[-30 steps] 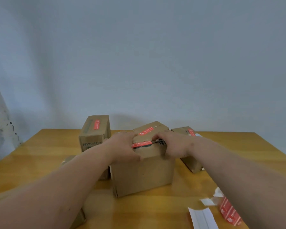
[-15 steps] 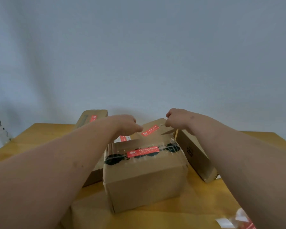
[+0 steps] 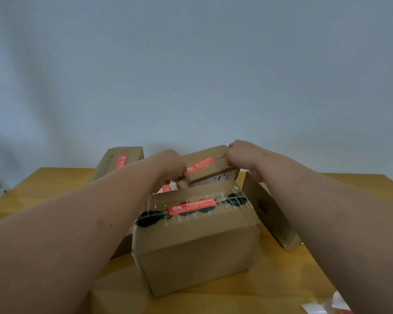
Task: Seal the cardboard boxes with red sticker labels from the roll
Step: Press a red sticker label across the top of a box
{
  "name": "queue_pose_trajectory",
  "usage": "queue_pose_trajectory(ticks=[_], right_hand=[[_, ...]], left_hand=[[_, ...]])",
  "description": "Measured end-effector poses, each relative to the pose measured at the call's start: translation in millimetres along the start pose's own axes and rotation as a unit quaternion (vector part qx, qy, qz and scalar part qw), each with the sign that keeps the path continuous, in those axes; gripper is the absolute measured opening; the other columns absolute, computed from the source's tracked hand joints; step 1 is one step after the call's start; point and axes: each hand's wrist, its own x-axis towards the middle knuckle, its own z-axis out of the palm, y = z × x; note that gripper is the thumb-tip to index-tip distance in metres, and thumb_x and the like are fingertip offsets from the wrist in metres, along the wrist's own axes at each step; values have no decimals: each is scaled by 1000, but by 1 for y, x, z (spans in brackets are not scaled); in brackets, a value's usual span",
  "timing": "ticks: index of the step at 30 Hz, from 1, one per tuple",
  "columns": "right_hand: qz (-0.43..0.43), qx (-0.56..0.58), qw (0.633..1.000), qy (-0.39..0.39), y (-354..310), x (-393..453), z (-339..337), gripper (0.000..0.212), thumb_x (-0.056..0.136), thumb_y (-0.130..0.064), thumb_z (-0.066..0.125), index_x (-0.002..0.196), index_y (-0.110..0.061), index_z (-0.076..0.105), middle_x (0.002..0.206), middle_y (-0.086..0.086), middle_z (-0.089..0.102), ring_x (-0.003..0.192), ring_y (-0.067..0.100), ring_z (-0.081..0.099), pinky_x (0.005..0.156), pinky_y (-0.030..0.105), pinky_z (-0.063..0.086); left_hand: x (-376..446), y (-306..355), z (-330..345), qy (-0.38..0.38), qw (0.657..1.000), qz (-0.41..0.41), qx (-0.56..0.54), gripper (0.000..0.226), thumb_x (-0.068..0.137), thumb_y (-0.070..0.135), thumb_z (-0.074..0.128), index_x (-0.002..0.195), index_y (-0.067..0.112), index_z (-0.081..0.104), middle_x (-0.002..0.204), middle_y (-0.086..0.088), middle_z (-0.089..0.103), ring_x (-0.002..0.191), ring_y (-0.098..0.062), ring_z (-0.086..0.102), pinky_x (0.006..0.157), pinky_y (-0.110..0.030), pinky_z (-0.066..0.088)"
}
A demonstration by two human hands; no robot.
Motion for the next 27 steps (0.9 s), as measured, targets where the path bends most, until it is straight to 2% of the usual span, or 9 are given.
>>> queue_pose_trajectory(ticks=[2, 4, 6, 8, 12, 16, 21, 25, 27], right_hand=[[-8, 20, 999, 41, -1, -1, -13, 37, 94, -7, 39, 129, -7, 50, 119, 16, 51, 94, 25, 49, 75, 35, 45], [-19, 82, 995, 47, -6, -16, -25, 50, 93, -7, 35, 141, -22, 40, 137, 10, 39, 106, 27, 48, 72, 32, 43], [-61, 113, 990, 53, -12, -37, -36, 60, 90, -2, 40, 144, -28, 34, 136, 5, 31, 97, 23, 49, 67, 26, 43], [-97, 87, 989, 64, -15, -59, -45, 79, 81, 3, 52, 146, -33, 28, 127, 1, 26, 95, 22, 48, 67, 25, 46], [-151, 13, 986, 72, -28, -108, -62, 109, 69, 2, 68, 151, -41, 11, 140, -6, 17, 121, 32, 39, 86, 39, 52], [-195, -78, 973, 100, -40, -162, -76, 111, 70, -3, 74, 153, -37, 8, 149, -1, 14, 125, 35, 37, 84, 36, 51], [-228, -114, 961, 108, -44, -233, -90, 101, 70, -8, 77, 151, -30, 20, 134, 2, 22, 110, 28, 48, 75, 28, 52], [-222, -181, 956, 65, -37, -284, -82, 102, 68, -19, 84, 149, -30, 23, 132, 2, 24, 111, 24, 45, 87, 28, 43], [-205, -212, 955, 28, -29, -302, -70, 103, 67, -23, 86, 149, -30, 23, 132, 2, 25, 115, 26, 45, 96, 31, 42]], left_hand=[[-9, 5, -6, 42, 998, 22, -47, 24, 90, 5, 51, 110, 5, 65, 113, -17, 68, 95, -26, 63, 72, -34, 49], [-24, 13, -11, 79, 992, 56, -77, 12, 91, 9, 55, 99, 18, 59, 107, -9, 67, 101, -26, 63, 75, -34, 53], [-44, 22, -17, 99, 987, 98, -83, 26, 87, 5, 62, 97, 23, 45, 107, -4, 62, 99, -23, 60, 73, -32, 53], [-66, 28, -24, 98, 984, 130, -69, 42, 78, -1, 66, 111, 17, 46, 110, -5, 58, 98, -22, 58, 74, -30, 53], [-120, 46, -41, 107, 976, 175, -74, 67, 60, -4, 73, 119, 18, 50, 124, -5, 47, 99, -26, 57, 82, -37, 56], [-179, 55, -51, 158, 962, 223, -22, 89, 66, -3, 81, 140, 16, 35, 132, 1, 27, 107, -15, 39, 91, -28, 40], [-239, 35, -60, 121, 956, 267, -31, 85, 65, 1, 85, 133, 19, 37, 124, 1, 49, 102, -22, 60, 73, -25, 49], [-277, -2, -49, 84, 966, 244, 6, 113, 61, 19, 90, 151, 27, 21, 137, 6, 46, 113, -23, 57, 99, -41, 48], [-291, -24, -38, 57, 972, 227, 33, 120, 52, 33, 91, 151, 31, 23, 134, 9, 49, 114, -20, 56, 102, -42, 47]])
